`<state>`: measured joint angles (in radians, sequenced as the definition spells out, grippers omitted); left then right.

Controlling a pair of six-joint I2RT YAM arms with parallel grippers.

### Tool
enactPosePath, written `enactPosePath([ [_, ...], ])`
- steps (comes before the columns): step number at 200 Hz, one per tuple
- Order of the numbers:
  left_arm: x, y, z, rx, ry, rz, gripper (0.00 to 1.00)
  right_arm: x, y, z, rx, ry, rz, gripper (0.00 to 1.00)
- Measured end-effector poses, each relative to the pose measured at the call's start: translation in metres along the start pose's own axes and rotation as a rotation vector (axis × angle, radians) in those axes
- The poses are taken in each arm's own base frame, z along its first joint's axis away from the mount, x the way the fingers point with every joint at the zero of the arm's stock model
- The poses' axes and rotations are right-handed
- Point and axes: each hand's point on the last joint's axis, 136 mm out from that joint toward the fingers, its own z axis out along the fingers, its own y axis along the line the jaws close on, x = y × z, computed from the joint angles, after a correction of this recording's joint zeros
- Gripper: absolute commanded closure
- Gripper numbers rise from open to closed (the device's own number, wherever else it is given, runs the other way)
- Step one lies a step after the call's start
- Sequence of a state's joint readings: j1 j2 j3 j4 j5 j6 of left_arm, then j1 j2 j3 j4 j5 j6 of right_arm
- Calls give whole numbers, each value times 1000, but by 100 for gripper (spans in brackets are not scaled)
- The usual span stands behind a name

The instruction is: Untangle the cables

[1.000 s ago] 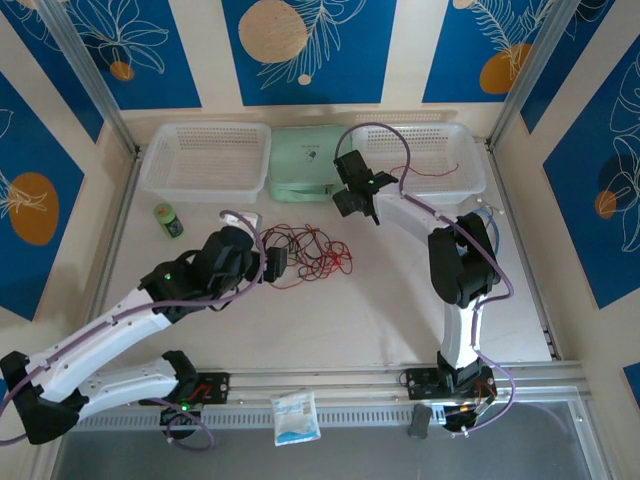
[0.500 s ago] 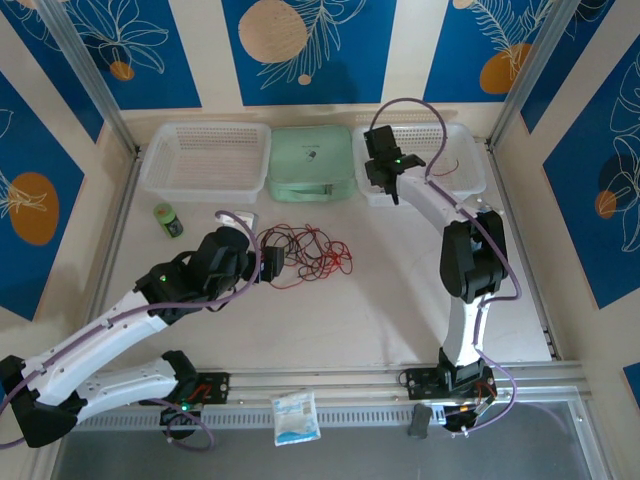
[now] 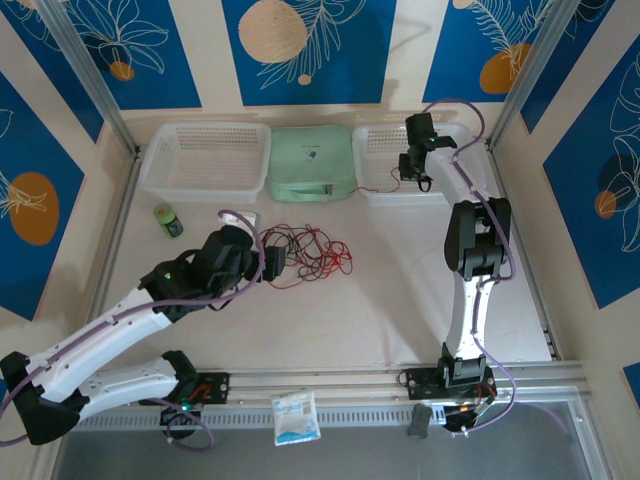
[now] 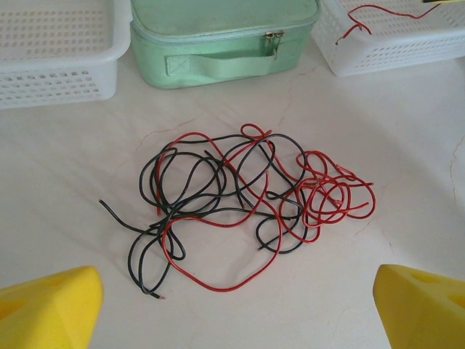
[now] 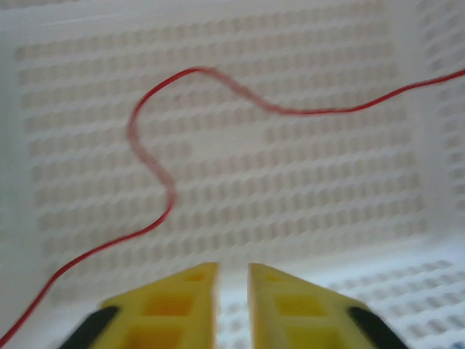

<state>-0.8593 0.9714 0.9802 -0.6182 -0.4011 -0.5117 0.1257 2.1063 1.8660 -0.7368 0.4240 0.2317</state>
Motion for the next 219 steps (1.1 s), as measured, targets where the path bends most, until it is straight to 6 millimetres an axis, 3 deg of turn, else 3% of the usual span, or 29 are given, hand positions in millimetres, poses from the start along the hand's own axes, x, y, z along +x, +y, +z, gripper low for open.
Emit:
enactPosePath([
  [17, 2, 0, 4, -7, 13, 2, 5, 17, 21, -28, -126, 28, 29, 59],
  [38, 7, -1, 11, -19, 33, 10, 5, 41, 46, -78, -266, 31, 49, 48],
  [54, 8, -1, 13, -23, 40, 13, 5, 56, 66, -109, -383, 40, 96, 46],
  [68, 7, 0, 13, -24, 37, 10, 5, 67, 84, -122, -501, 70, 175, 44],
  [93, 5, 1, 14, -27, 30, 2, 5, 91, 105, -108, -667, 182, 392, 32],
  [116, 3, 1, 14, -24, 26, -2, 6, 112, 121, -89, -722, 278, 576, 28],
  [146, 0, 1, 13, -21, 15, -8, 6, 99, 156, -92, -803, 272, 658, 28],
  [176, -5, 4, 6, -12, -11, -22, 6, 83, 183, -96, -853, 255, 693, 36],
  [219, -6, 8, 1, -11, -27, -32, 6, 79, 185, -71, -797, 249, 768, 43],
])
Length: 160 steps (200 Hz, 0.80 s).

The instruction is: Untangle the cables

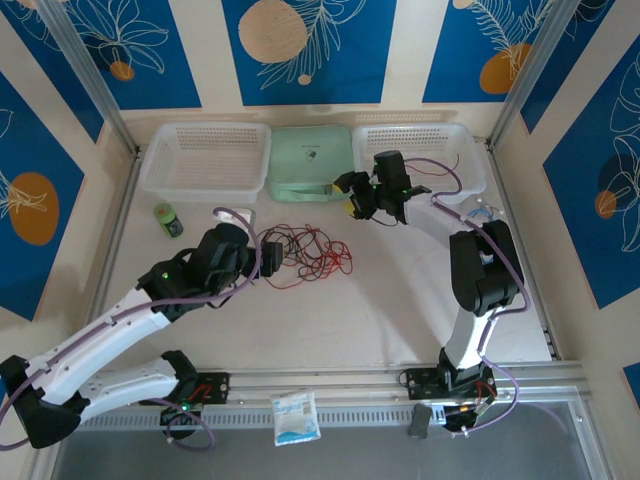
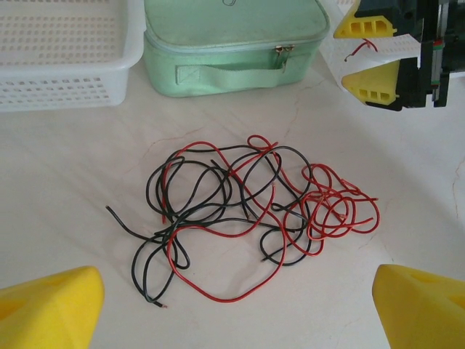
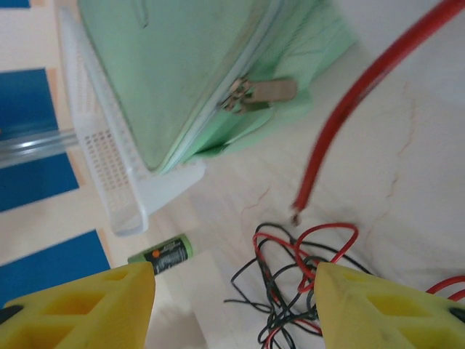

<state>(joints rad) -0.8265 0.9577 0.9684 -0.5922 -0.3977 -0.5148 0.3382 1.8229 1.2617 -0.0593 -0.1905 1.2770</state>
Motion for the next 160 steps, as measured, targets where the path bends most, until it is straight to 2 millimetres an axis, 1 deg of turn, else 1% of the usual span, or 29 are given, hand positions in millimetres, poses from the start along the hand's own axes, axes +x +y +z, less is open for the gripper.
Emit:
enactPosePath([
  [17, 1, 1, 0, -1, 2, 1, 6, -4, -6, 3, 23, -20, 13, 44],
  [29, 2, 1, 1, -3, 4, 1, 6, -8, -5, 3, 29, -38, 12, 47],
  [69, 3, 2, 0, -3, 3, 0, 5, -21, 10, -3, 28, -105, -18, 58],
  [89, 3, 3, -1, -2, 1, -1, 6, -25, 13, -4, 33, -130, -23, 60],
  [111, 3, 4, -2, -3, 0, -2, 5, -28, 7, -3, 54, -142, -17, 63],
  [138, 3, 5, -5, -1, -6, -5, 6, -28, -1, 1, 80, -142, -7, 63],
  [160, 2, 6, -7, 0, -9, -7, 5, -27, -2, 1, 84, -138, -7, 62],
])
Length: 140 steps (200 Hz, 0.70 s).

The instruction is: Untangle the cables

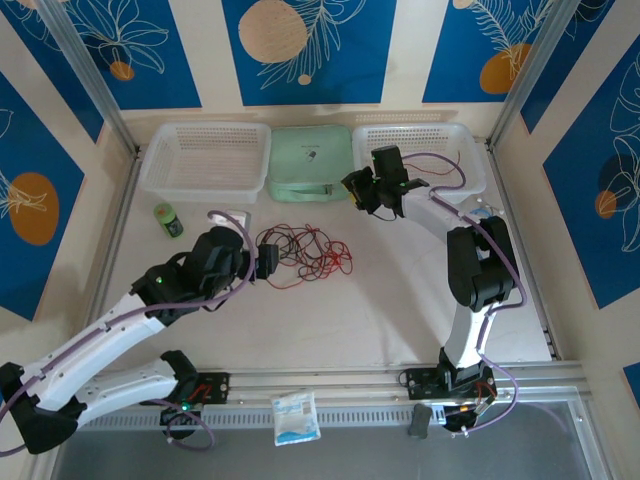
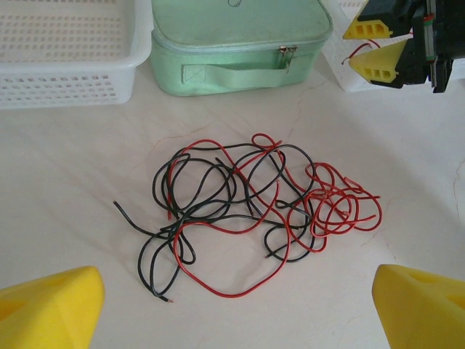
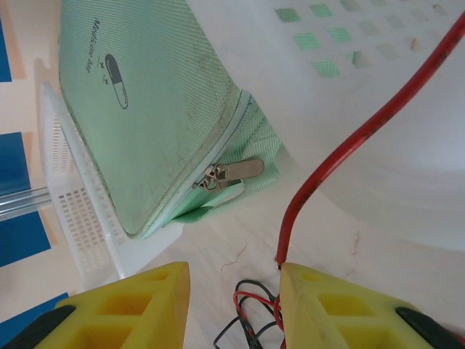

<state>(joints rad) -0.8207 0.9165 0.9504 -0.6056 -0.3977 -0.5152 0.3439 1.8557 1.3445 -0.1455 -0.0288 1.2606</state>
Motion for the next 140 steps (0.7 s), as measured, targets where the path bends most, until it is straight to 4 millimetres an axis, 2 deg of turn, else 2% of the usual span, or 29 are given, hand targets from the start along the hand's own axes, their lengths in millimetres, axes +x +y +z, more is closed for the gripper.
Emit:
enactPosePath([
  [43, 0, 1, -1, 1, -2, -1, 5, 11, -11, -3, 27, 9, -7, 57],
  [94, 0, 1, -1, 1, -2, -1, 5, 8, -15, -6, 55, -18, -19, 57],
  [118, 0, 1, -1, 1, -2, -1, 5, 1, -7, -2, 58, -40, -35, 60],
  [140, 0, 1, -1, 0, -1, -1, 5, -5, -4, 3, 62, -55, -49, 67],
])
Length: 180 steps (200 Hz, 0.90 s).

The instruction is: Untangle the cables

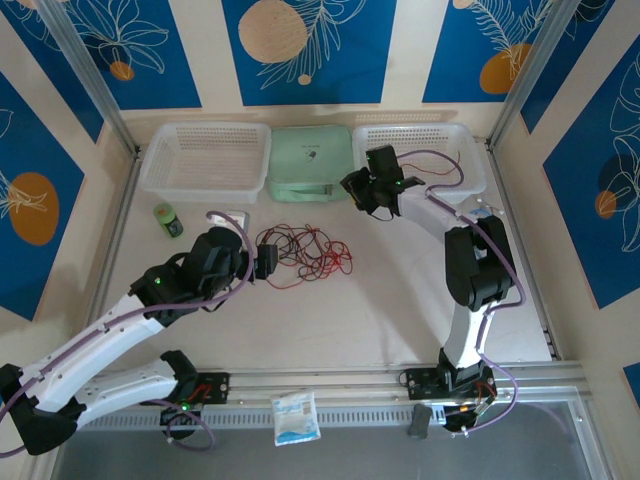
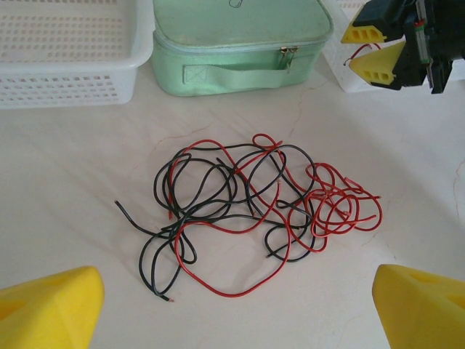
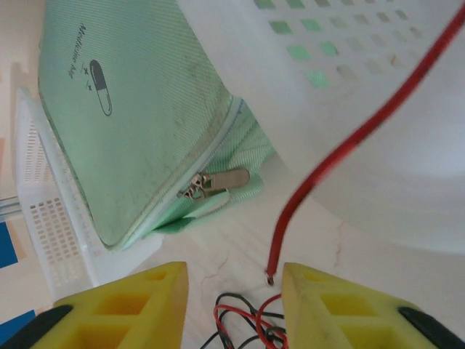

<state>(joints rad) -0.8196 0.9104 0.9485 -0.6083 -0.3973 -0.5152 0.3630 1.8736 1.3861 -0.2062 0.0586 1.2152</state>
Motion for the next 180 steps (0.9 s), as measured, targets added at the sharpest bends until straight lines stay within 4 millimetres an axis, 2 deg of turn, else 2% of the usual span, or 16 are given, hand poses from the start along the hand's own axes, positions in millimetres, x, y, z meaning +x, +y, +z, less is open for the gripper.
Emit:
enactPosePath([
  [17, 0, 0, 0, -1, 0, 0, 5, -2, 1, 3, 10, -10, -11, 73],
  [75, -2, 2, -5, 4, -13, -6, 5, -5, -7, 7, 45, -27, -11, 76],
  [115, -2, 2, -5, 4, -13, -6, 5, -6, -8, 7, 52, -32, -14, 86],
  [144, -2, 2, -5, 4, -12, -6, 5, -9, -9, 9, 62, -43, -18, 100],
  [180, -3, 4, -8, 2, -17, -7, 5, -10, -7, 10, 64, -46, -33, 100],
])
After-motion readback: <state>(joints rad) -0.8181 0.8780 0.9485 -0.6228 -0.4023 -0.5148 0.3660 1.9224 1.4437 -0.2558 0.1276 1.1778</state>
